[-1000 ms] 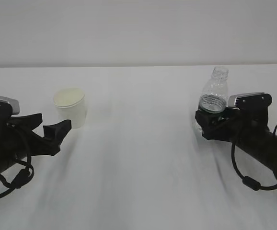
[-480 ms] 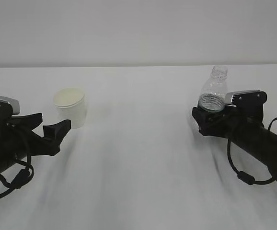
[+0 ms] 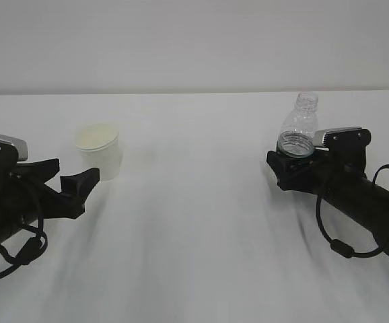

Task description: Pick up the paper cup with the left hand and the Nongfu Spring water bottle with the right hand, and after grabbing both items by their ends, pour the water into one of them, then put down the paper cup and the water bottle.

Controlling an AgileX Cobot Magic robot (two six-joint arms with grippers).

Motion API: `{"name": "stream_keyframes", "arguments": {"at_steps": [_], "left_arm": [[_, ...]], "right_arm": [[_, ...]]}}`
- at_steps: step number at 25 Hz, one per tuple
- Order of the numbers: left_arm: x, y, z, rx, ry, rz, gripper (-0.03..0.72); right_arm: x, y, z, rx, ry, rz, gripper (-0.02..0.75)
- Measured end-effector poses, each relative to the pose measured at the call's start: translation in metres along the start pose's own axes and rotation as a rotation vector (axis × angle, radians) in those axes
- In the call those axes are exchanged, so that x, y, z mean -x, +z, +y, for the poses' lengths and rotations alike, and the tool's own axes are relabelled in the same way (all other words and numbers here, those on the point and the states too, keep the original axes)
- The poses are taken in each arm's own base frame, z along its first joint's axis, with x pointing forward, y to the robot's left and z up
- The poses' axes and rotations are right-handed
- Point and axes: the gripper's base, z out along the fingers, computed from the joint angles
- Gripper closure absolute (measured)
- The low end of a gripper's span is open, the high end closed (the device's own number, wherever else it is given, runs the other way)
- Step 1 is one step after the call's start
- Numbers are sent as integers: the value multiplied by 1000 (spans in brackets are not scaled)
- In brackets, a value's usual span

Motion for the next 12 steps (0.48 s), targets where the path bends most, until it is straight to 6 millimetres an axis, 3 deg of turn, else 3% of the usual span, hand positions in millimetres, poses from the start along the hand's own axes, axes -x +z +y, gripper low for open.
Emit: {"name": "stream_keyframes", "arguments": {"at_steps": [12], "left_arm": [[0,0,0,0,0,0,108]], "right_arm": [[0,0,0,3,-1,0,176]]}}
